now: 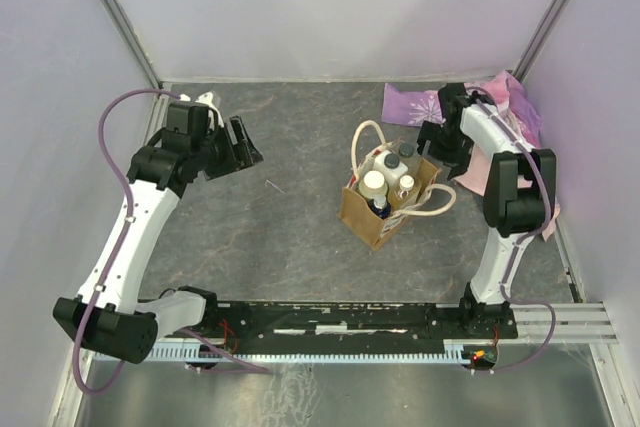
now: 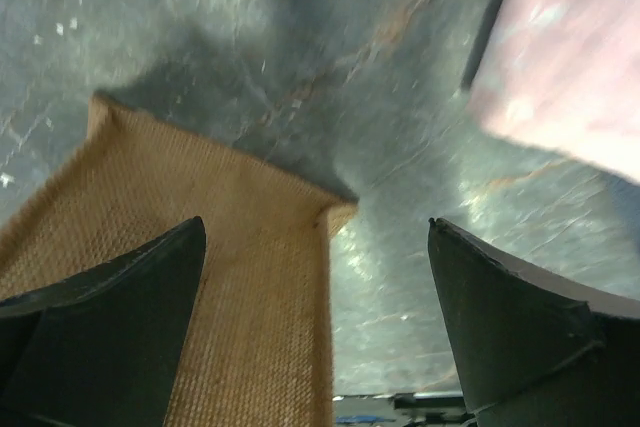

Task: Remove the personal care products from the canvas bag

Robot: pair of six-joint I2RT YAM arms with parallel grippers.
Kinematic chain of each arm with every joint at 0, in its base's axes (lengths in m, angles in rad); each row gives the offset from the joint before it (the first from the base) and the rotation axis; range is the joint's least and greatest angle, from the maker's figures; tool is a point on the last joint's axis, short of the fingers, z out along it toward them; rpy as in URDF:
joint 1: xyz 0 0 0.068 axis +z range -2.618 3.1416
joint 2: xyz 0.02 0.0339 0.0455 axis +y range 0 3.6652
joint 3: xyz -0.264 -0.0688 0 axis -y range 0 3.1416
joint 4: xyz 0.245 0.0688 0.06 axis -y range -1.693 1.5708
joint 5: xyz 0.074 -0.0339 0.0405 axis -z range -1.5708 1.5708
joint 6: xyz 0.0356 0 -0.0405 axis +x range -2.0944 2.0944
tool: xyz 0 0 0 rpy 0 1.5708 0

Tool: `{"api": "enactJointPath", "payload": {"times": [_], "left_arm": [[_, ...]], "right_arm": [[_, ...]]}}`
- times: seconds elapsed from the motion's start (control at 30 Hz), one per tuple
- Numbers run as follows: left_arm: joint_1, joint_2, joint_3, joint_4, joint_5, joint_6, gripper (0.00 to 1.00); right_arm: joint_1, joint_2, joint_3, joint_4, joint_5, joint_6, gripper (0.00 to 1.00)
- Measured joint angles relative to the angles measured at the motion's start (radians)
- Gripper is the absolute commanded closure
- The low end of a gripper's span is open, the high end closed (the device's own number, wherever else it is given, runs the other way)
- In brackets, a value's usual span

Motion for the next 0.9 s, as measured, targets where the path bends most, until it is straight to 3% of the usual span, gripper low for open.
{"api": "enactJointPath", "payload": {"times": [0.17, 0.43, 0.57, 0.7, 0.9], "left_arm": [[0.0, 0.01, -0.047, 0.039, 0.055, -0.02, 0.22], [0.0, 0.021, -0.079, 0.089, 0.1, -0.052, 0.22], [0.0, 0.021, -0.093, 0.106, 0.117, -0.055, 0.22], [0.0, 0.021, -0.098, 0.111, 0.119, -0.055, 0.22], [0.0, 0.008, -0.125, 0.129, 0.139, -0.056, 0.22]], "right_arm": [[0.07, -0.122, -0.135, 0.053, -0.029, 0.089, 0.0], [0.352, -0.309, -0.24, 0.168, -0.044, 0.312, 0.0], [0.464, -0.266, -0.213, 0.19, -0.07, 0.381, 0.0], [0.547, -0.139, -0.081, 0.18, -0.094, 0.397, 0.0], [0.597, -0.082, 0.047, 0.154, -0.06, 0.379, 0.0]]}}
